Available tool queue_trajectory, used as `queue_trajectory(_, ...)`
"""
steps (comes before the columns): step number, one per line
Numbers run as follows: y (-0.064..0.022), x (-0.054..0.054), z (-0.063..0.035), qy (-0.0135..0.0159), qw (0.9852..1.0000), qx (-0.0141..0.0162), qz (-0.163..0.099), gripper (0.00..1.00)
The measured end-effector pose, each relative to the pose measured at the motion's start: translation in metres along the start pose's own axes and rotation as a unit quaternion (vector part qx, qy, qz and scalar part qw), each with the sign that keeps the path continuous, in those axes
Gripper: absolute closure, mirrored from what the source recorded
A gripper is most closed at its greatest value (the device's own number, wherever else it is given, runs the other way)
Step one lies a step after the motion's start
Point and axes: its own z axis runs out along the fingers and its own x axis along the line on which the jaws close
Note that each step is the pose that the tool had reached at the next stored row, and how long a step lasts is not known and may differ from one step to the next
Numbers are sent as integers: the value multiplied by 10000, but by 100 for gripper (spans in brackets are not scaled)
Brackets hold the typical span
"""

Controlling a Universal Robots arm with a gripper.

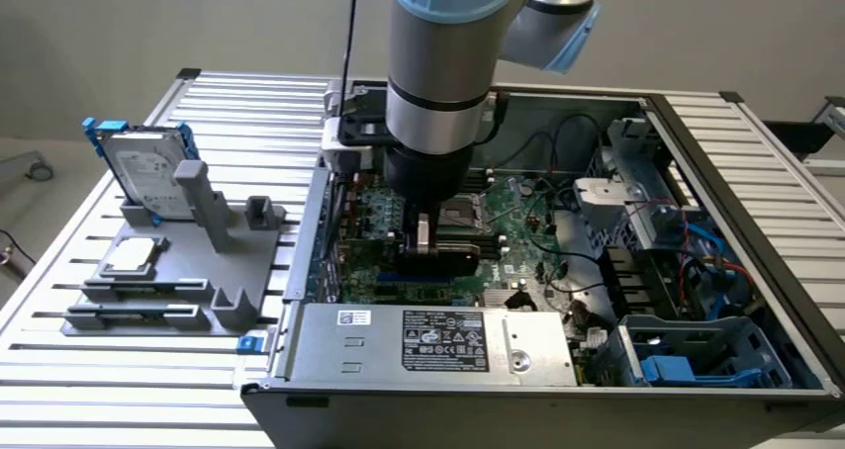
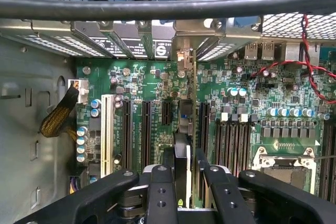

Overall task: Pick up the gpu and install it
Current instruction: 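Insert the gpu into the slot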

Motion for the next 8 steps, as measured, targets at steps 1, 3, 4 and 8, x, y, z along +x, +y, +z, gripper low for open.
queue_trajectory(1,-4,-1,0,-1,10000,-14,1,74)
queue_trajectory(3,-11,-2,-2,-1,10000,-45,2,74)
queue_trajectory(4,-15,-2,-2,-2,10000,-60,2,74)
queue_trajectory(8,-36,-1,-4,-2,10000,-87,4,74)
